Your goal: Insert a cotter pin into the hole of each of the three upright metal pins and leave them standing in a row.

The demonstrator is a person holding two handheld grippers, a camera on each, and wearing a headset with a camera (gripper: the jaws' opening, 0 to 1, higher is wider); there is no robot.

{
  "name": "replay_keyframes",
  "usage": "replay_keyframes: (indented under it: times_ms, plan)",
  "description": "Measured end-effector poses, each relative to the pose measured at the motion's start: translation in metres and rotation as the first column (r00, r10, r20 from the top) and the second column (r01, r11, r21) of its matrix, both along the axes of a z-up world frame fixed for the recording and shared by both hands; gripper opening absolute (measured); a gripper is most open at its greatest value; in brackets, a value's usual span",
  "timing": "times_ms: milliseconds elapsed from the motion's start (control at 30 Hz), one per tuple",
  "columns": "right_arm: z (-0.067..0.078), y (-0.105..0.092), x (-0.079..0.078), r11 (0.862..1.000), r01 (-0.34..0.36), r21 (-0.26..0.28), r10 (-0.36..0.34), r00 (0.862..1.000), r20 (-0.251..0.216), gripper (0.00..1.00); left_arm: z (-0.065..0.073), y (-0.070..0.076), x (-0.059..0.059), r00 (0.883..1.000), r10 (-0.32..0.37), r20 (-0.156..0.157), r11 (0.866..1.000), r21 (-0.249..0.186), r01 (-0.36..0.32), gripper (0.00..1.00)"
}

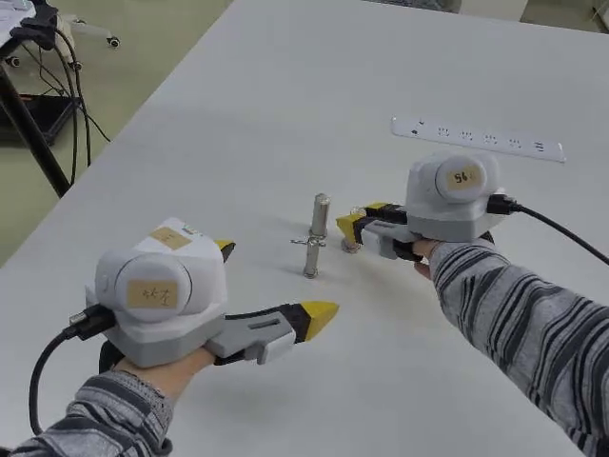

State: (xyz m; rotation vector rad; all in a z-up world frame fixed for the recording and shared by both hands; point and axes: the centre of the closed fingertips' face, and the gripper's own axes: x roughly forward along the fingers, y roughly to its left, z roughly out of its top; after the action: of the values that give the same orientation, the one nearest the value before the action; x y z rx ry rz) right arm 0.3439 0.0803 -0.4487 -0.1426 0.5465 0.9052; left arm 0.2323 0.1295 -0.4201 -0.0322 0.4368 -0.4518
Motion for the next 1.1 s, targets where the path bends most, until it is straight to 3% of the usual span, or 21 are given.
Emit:
replay_keyframes:
  times_ms: [200, 300, 467, 667, 900, 1100]
  plan:
    - [0.002, -0.003, 0.001, 1.000, 0.002, -0.028, -0.001, 1.000, 0.022, 0.09, 0.001, -0.002, 0.000, 1.000, -0.011, 0.008, 1.000, 0.011, 0.011, 0.89]
    - [0.005, -0.007, -0.002, 0.999, 0.021, -0.042, -0.020, 0.999, 0.027, 0.09, 0.000, -0.005, 0.002, 1.000, -0.024, 0.017, 0.999, 0.039, 0.023, 0.92]
    - [0.008, -0.016, -0.010, 0.998, 0.029, -0.049, -0.027, 0.999, 0.028, 0.09, 0.002, -0.009, 0.003, 0.999, -0.037, 0.021, 0.999, 0.032, 0.036, 0.96]
    - [0.009, -0.029, -0.030, 0.998, 0.034, -0.059, -0.034, 0.999, 0.013, 0.09, 0.005, -0.011, 0.004, 0.998, -0.046, 0.034, 0.998, 0.036, 0.044, 0.99]
    - [0.005, -0.042, -0.051, 0.997, 0.027, -0.078, -0.026, 1.000, 0.007, 0.09, 0.004, -0.014, 0.002, 0.998, -0.063, 0.023, 0.997, 0.045, 0.062, 0.99]
    - [0.005, -0.047, -0.067, 0.997, 0.031, -0.075, -0.031, 1.000, 0.002, 0.09, 0.007, -0.017, 0.001, 0.997, -0.074, 0.032, 0.997, 0.036, 0.073, 0.99]
